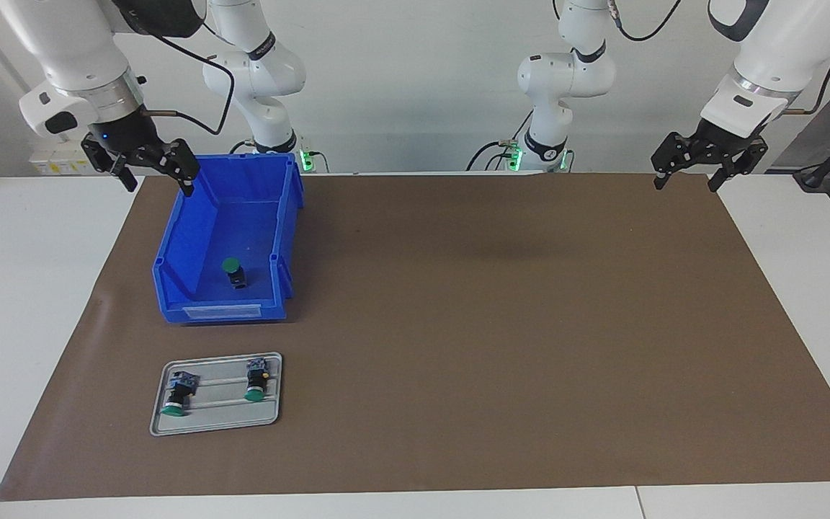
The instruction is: Place and press button with both arms
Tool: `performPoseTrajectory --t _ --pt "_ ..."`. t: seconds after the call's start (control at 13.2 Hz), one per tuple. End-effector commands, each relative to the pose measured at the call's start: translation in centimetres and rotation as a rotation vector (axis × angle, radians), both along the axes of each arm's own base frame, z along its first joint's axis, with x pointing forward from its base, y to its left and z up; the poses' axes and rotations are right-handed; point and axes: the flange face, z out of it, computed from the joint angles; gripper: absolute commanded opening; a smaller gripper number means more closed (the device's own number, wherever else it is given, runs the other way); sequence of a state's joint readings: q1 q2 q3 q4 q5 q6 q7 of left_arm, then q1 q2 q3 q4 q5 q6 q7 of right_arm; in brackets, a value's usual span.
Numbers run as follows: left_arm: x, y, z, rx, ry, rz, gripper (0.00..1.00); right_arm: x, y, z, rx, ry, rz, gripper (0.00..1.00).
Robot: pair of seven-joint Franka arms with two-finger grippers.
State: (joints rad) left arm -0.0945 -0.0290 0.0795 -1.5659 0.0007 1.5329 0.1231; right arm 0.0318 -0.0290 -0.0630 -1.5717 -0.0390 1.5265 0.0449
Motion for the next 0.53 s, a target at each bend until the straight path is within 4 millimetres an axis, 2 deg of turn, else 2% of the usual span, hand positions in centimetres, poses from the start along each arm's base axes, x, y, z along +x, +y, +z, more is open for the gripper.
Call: performPoseTrajectory --t 0.0,0.15,0.46 --pt "-0.9 0.2 0.1 0.016 -0.001 0.002 1.0 -0.5 -0.4 1.9 0.01 0.037 0.029 1.0" --pt "-0.8 0.2 0.0 0.016 0.0 0.002 1.0 0.1 -0.2 1.5 0.029 0.016 -0.055 1.0" --pt "-0.9 0.2 0.1 0.016 -0.001 0.002 1.0 0.1 0.1 0.9 0.032 0.008 -0.058 1.0"
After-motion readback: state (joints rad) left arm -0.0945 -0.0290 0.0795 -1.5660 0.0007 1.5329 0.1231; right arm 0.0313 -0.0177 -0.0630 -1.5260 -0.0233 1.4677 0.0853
